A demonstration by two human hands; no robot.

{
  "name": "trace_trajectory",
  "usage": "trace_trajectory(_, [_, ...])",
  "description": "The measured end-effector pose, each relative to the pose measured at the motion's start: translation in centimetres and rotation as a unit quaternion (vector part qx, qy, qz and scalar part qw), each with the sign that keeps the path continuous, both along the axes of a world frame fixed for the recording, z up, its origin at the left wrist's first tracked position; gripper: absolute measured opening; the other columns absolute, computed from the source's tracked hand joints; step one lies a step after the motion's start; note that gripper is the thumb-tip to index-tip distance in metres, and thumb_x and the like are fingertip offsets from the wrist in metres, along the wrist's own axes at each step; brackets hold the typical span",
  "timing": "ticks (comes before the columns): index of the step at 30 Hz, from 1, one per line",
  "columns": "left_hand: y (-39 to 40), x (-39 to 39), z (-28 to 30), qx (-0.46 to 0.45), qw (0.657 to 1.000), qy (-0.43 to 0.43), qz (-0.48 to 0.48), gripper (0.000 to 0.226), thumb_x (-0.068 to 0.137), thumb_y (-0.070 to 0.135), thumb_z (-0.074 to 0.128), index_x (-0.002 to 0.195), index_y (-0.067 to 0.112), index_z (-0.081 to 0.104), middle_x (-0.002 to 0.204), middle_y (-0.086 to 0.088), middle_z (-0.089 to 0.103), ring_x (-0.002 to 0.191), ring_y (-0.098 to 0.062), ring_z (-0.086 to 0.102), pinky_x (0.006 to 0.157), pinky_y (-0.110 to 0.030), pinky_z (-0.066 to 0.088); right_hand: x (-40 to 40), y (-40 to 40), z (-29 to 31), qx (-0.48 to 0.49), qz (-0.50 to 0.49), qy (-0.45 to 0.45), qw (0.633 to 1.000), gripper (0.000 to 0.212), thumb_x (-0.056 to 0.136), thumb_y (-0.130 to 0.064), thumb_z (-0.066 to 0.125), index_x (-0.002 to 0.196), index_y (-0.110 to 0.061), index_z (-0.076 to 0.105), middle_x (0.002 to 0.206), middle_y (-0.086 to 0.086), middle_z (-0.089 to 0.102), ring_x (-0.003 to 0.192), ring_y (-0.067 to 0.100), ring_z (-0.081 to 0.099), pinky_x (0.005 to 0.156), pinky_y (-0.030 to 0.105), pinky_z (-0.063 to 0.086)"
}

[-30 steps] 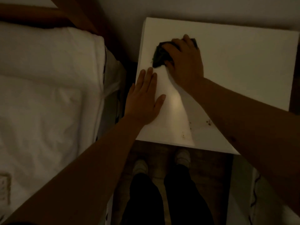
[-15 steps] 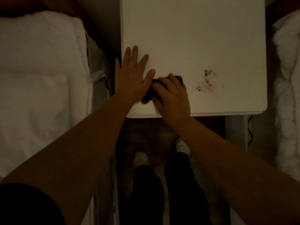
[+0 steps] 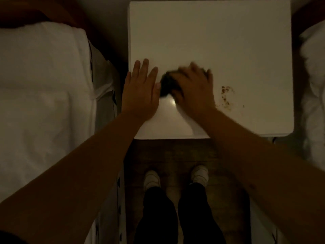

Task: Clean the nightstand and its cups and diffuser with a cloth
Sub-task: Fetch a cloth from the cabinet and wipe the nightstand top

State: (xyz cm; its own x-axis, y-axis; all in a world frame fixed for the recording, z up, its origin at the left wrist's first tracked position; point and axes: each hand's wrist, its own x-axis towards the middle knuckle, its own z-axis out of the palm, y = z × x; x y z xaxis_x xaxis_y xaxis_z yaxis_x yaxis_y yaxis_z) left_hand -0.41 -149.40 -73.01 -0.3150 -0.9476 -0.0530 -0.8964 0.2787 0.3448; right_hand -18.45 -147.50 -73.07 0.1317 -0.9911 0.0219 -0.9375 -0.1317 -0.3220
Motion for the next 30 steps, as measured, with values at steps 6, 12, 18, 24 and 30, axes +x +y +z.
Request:
trace_trajectory(6, [-0.3,-0.1,0.1,0.018,0.998,-0.060,-0.008,0.058,0.099,0.047,0.019,0.150,0.021,0.028,0.160,-0.014,0.017,0.147,-0.034,0.009,0.116,-0.051,0.013,-1.8,-12.9,-0.7,0.003,0.039,0.081,0.996,0.052,0.097,-0.041,0.042,0.146,-0.022,0.039,0.155,0.012,0.033,0.145,0.040,0.018,0.115,0.055,0.014])
trace_trajectory(12, [-0.4,-0.2,0.5,0.030,0.997,-0.067,-0.021,0.063,0.098,0.052,0.021,0.151,0.018,0.025,0.160,-0.014,0.014,0.147,-0.034,0.007,0.117,-0.054,0.013,-2.0,-15.4,-0.2,0.018,0.047,0.081,0.995,0.054,0.095,-0.042,0.038,0.145,-0.022,0.039,0.145,0.010,0.046,0.138,0.035,0.033,0.114,0.049,0.021])
trace_trajectory(18, [-0.4,0.0,0.4,0.040,0.999,-0.005,-0.002,0.059,0.097,0.040,0.028,0.146,0.007,0.035,0.156,-0.017,0.026,0.145,-0.037,0.017,0.114,-0.057,0.022,-0.4,-2.6,0.6,0.000,0.091,0.017,0.996,0.041,0.092,-0.042,0.050,0.126,-0.021,0.057,0.113,0.009,0.061,0.106,0.035,0.051,0.095,0.046,0.034])
trace_trajectory(24, [-0.4,-0.6,0.5,0.040,0.997,-0.067,0.015,0.054,0.097,0.036,0.029,0.145,0.014,0.037,0.157,-0.015,0.026,0.145,-0.035,0.018,0.115,-0.058,0.017,-1.1,7.2,0.6,0.029,0.187,-0.011,0.982,0.040,0.087,-0.038,0.054,0.124,-0.024,0.060,0.122,0.008,0.061,0.115,0.034,0.049,0.102,0.050,0.031])
trace_trajectory(30, [-1.7,-4.1,0.9,-0.031,0.994,-0.062,0.088,0.033,0.091,0.017,0.043,0.107,-0.003,0.063,0.120,-0.033,0.057,0.111,-0.052,0.052,0.093,-0.058,0.044,-3.7,-2.0,0.7,0.035,0.210,0.025,0.977,0.040,0.087,-0.033,0.058,0.125,-0.023,0.059,0.123,0.012,0.057,0.113,0.037,0.051,0.098,0.048,0.036])
